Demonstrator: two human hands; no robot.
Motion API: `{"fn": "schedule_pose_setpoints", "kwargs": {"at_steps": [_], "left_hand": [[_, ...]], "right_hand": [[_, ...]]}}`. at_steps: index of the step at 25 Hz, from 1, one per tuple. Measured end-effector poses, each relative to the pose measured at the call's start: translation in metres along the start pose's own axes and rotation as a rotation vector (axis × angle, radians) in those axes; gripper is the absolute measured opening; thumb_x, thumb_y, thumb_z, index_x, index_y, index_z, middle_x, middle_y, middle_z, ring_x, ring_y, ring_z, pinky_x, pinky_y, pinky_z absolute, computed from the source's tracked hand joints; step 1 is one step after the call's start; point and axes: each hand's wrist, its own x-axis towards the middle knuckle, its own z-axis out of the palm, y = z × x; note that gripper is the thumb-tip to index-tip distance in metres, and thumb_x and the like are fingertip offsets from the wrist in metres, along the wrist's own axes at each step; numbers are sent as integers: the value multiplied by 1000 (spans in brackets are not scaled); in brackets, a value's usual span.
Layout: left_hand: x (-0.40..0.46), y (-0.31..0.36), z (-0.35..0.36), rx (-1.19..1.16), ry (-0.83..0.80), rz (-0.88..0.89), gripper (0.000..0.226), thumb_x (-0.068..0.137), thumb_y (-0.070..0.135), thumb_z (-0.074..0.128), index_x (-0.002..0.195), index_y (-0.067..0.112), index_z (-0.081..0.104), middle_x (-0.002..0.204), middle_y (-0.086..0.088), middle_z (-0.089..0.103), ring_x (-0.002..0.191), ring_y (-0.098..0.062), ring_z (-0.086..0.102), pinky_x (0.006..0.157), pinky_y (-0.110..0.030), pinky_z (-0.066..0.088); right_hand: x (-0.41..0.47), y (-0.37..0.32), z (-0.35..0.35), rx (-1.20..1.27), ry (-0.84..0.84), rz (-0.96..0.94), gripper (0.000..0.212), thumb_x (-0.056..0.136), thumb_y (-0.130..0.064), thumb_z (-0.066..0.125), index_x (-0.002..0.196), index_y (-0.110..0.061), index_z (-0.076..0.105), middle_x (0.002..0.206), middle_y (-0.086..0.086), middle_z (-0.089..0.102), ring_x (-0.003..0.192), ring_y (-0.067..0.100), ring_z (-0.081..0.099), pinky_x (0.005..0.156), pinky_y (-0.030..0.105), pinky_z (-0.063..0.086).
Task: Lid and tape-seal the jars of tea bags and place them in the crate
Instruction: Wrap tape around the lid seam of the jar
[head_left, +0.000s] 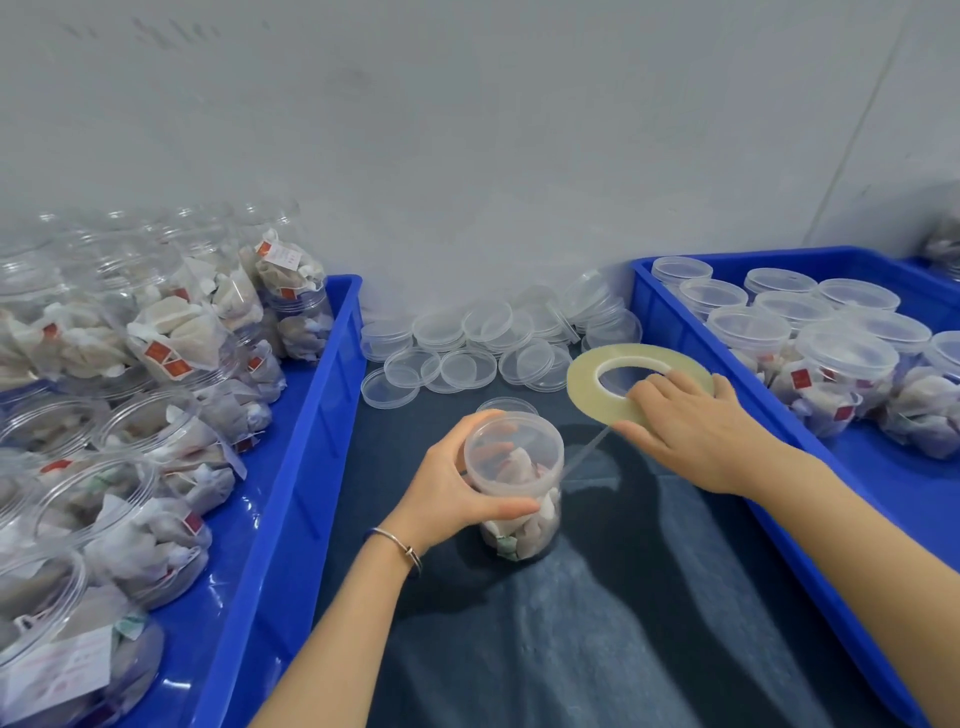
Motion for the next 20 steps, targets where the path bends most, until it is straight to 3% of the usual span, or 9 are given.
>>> {"fn": "schedule_pose_setpoints", "kwargs": {"at_steps": [3,6,8,11,14,18,20], "left_hand": [[1,1,-5,-3,-97,-17,83,59,-6,86,127,23,49,125,7,61,116,-10,60,87,-18,48],[2,-1,-9,4,-142,-49,96,61,-10,83,135,27,35,120,6,63,112,-7,60,87,-19,49],[3,-2,-10,8,-148,-92,92,62,-12,81,129,25,30,112,5,65,106,-2,62,83,-18,50],[3,-3,-11,19,-160,-130,77,65,-12,79,119,9,30,106,9,61,97,7,62,77,-14,49],[5,-4,-12,-11,-174,-140,73,65,-16,77,118,0,30,107,8,59,100,7,61,78,-15,49],[4,1,-15,-52,-202,-127,73,64,-17,77,119,2,34,116,4,58,108,0,60,82,-19,49],[2,5,-19,-40,-203,-126,76,63,-8,82,124,13,42,125,0,54,115,-5,56,84,-19,50]], "right_hand": [[15,-8,-1,154,-71,-49,41,96,-54,21,92,-19,41,100,-7,40,97,13,34,92,48,40],[22,-16,2,209,-98,-105,48,96,-55,21,98,-15,47,105,-4,48,101,16,38,90,47,44],[26,-21,4,202,-74,-114,49,96,-55,21,100,-15,48,106,-4,49,99,15,38,89,46,44],[29,-24,3,206,-50,-108,46,96,-55,22,100,-17,48,105,-8,46,98,12,35,89,48,43],[30,-28,1,201,-39,-115,44,96,-55,23,101,-18,47,106,-10,44,97,9,29,90,48,41],[30,-36,-1,184,-40,-141,44,97,-54,25,107,-18,48,116,-6,48,107,13,35,91,46,39],[27,-38,0,180,-22,-146,43,97,-53,25,106,-18,48,112,-7,47,108,13,35,92,46,38]]}}
